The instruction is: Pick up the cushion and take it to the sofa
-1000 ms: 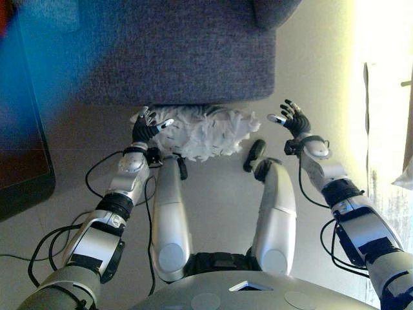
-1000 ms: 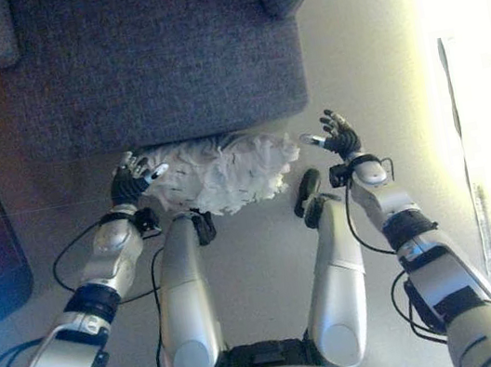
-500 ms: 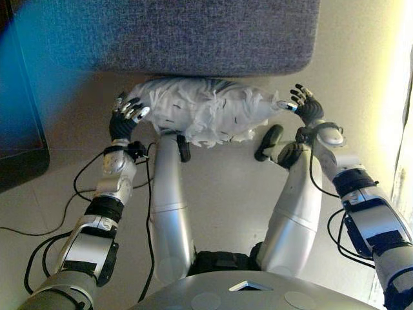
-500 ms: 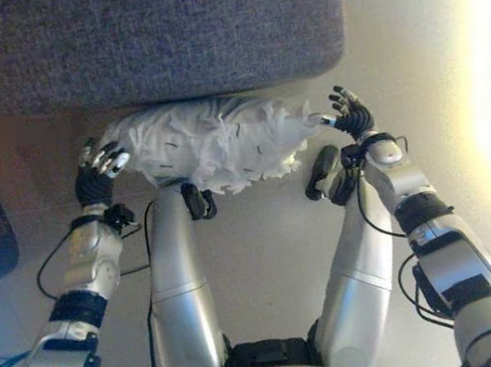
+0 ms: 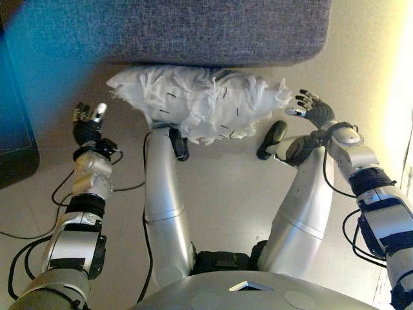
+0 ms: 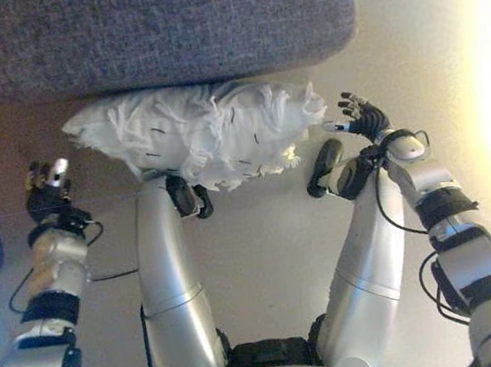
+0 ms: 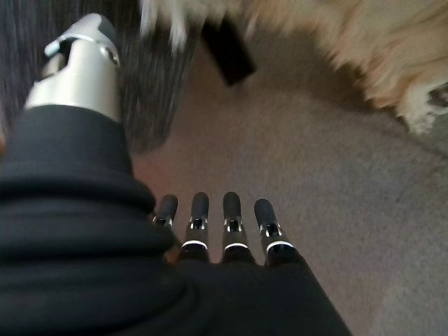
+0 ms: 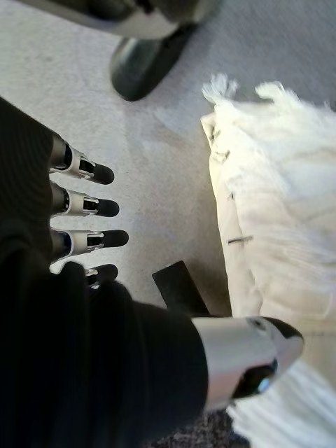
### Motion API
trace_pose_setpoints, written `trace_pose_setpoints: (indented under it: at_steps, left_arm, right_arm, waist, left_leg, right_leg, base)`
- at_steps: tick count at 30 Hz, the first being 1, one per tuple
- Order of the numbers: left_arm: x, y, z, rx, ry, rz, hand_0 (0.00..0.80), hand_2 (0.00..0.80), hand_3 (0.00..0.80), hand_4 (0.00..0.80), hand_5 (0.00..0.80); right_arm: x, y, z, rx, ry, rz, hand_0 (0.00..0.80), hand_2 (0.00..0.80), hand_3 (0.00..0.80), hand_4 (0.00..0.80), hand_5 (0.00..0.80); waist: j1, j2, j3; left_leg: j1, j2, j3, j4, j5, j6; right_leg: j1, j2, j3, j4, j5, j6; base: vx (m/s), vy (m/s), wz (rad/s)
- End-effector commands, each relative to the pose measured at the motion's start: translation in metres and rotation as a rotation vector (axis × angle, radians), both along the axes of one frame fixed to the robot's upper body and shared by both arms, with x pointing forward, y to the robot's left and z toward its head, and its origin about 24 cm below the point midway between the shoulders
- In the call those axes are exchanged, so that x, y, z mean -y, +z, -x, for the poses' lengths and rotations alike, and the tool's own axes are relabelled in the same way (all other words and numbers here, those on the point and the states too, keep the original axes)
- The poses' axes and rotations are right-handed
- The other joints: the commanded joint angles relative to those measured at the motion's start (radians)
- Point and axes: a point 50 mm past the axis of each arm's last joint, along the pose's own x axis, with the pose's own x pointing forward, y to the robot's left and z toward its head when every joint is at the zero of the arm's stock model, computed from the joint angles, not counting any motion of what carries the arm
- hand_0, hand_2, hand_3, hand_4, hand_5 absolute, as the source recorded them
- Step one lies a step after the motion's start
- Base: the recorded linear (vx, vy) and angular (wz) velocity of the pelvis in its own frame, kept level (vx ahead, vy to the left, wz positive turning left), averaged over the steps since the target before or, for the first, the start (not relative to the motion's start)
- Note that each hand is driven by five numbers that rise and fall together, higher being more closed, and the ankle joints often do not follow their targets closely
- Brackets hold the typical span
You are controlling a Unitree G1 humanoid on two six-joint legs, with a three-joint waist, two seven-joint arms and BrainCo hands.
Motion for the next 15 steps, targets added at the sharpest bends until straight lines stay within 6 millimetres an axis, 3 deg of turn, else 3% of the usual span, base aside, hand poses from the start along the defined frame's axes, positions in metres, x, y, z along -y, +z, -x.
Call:
trace_pose_setpoints:
  at_steps: [1, 5, 9, 15]
  left_arm:
    - [-0.001, -0.006, 0.008, 0.018, -0.058, -0.057, 0.000, 0.000, 0.000, 0.000, 0.000]
    - [0.021, 0.002, 0.000, 0.054, -0.294, -0.120, 0.000, 0.000, 0.000, 0.000, 0.000]
    - [0.031, 0.017, -0.011, 0.064, -0.457, -0.176, 0.000, 0.000, 0.000, 0.000, 0.000]
    - [0.047, 0.029, -0.025, 0.029, -0.630, -0.278, 0.000, 0.000, 0.000, 0.000, 0.000]
  right_arm:
    - [0.008, -0.003, 0.008, 0.040, -0.022, -0.057, 0.000, 0.000, 0.000, 0.000, 0.000]
    - [0.017, -0.010, 0.018, -0.023, 0.054, 0.083, 0.000, 0.000, 0.000, 0.000, 0.000]
    - [0.028, 0.000, 0.017, -0.044, 0.091, 0.153, 0.000, 0.000, 0.000, 0.000, 0.000]
    - [0.014, 0.018, 0.003, -0.039, 0.203, 0.269, 0.000, 0.000, 0.000, 0.000, 0.000]
  waist:
    - [-0.014, 0.014, -0.015]
    - [-0.018, 0.015, -0.006]
    - [-0.021, 0.022, -0.006]
    - [-0.027, 0.033, -0.006]
  left_leg:
    - [0.020, 0.032, 0.027, -0.035, -0.018, 0.002]
    - [0.004, 0.044, 0.027, -0.022, -0.018, 0.003]
    - [-0.015, 0.057, 0.027, 0.004, -0.023, -0.002]
    - [-0.032, 0.069, 0.031, 0.014, -0.025, -0.006]
  right_leg:
    - [0.050, -0.011, 0.114, -0.005, -0.050, 0.051]
    - [0.030, -0.023, 0.120, 0.003, -0.038, 0.056]
    - [0.005, -0.037, 0.134, 0.024, -0.031, 0.064]
    - [-0.019, -0.053, 0.149, 0.023, -0.018, 0.068]
  base:
    - [0.000, 0.000, 0.00]
    - [0.000, 0.010, -0.02]
    - [0.004, 0.016, 0.02]
    - [-0.003, 0.045, 0.01]
